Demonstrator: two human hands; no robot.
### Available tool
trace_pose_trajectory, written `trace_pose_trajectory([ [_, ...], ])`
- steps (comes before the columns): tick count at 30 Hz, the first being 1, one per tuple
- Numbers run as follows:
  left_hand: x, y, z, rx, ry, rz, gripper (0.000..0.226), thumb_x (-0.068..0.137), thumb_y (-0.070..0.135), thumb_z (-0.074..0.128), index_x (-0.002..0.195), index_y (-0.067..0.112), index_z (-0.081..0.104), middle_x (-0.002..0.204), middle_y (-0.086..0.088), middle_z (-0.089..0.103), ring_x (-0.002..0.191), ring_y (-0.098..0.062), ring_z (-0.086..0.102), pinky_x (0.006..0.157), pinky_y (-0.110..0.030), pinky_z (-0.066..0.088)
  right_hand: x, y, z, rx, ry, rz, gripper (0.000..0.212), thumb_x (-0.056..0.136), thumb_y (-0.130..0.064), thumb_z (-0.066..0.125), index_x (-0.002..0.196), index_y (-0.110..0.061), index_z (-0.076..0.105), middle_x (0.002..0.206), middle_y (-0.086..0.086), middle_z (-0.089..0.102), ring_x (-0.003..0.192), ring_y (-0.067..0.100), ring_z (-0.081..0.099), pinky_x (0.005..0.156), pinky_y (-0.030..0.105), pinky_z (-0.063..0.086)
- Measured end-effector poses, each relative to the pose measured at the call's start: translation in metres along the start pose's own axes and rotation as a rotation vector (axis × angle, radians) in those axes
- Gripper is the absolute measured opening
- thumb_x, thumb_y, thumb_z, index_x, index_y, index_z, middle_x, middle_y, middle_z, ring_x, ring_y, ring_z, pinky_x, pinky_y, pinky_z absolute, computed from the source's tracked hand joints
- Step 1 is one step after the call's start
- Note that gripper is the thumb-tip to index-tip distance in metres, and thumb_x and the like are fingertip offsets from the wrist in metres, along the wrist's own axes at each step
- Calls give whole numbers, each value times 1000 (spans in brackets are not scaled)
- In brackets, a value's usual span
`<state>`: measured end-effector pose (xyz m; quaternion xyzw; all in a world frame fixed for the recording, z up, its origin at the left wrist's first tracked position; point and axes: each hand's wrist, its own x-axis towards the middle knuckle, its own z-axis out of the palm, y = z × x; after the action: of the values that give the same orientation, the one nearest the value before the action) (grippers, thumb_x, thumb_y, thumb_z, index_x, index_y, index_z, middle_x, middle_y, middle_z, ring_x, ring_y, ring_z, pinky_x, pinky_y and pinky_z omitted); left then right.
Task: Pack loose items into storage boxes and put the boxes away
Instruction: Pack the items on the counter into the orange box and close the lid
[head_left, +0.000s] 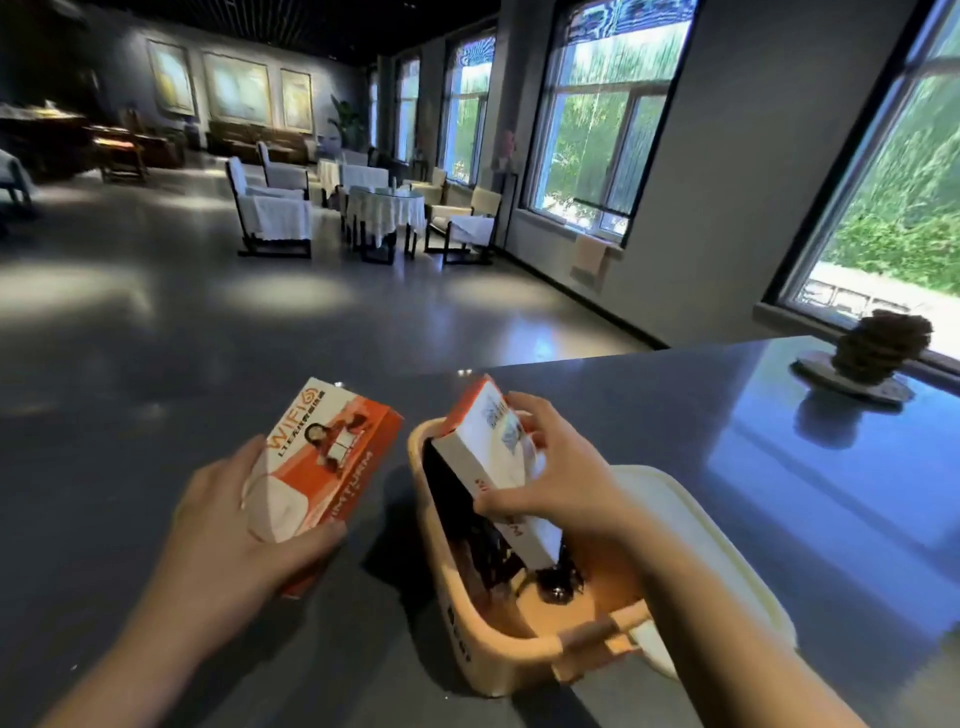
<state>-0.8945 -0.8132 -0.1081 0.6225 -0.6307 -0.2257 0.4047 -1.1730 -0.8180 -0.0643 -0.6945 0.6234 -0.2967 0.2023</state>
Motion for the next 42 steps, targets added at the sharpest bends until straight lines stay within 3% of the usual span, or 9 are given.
trace_pose_trajectory([
  [5,-11,29,38,-65,-47,14,110,53,44,89,145,27,31,134,3,38,125,-19,39,100,-41,36,-17,61,-36,-124,-413,-9,91,67,-22,84,134,-45,26,121,-25,46,110,-16,44,77,-1,38],
  [11,-18,52,65,-130,-35,9,116,47,53,87,145,37,26,129,18,32,124,-10,35,101,-42,38,8,86,-31,-126,-927,-52,98,72,-10,78,145,-44,23,141,-16,39,129,7,37,103,25,37],
  [18,-23,62,77,-111,3,-15,109,55,50,84,144,38,23,128,19,30,126,-10,35,102,-45,41,32,92,-7,-128,-1251,6,69,74,-19,71,138,-31,47,139,-3,50,127,17,45,107,39,37],
  [22,-20,66,83,-98,4,-17,109,54,53,83,144,39,23,131,17,32,126,-10,35,101,-43,40,28,104,-5,-237,-1154,95,42,87,-40,67,124,-20,62,118,-3,62,107,12,53,99,31,40],
  [28,-24,73,103,-100,-36,-1,108,55,54,83,142,41,22,123,24,29,126,-6,33,102,-42,41,18,104,0,-90,-1100,74,25,85,-34,70,109,-26,65,102,-12,59,98,9,54,82,24,44],
  [33,-25,82,115,-99,-130,23,106,51,60,82,138,48,23,114,35,28,118,1,34,98,-36,43,10,106,-3,-107,-1030,32,23,88,-46,62,102,-28,67,98,-11,62,97,7,56,89,28,44],
  [38,-17,91,110,-99,-421,-12,108,44,64,80,137,49,27,120,36,34,112,2,44,94,-31,50,2,120,-20,49,-496,-18,19,89,-39,64,106,-32,64,103,-12,67,96,0,63,91,26,51],
  [40,-13,92,107,-98,-551,-25,107,41,67,77,136,46,31,121,32,39,111,1,49,93,-30,51,-2,127,-31,182,-251,-65,53,80,-27,76,124,-42,49,114,-16,62,106,0,60,91,26,53],
  [42,-8,92,106,-103,-646,-36,105,42,67,76,137,43,36,122,25,45,109,-1,53,92,-28,52,-9,128,-42,280,-175,-125,97,69,-20,85,139,-51,25,131,-27,45,120,-7,48,89,14,48],
])
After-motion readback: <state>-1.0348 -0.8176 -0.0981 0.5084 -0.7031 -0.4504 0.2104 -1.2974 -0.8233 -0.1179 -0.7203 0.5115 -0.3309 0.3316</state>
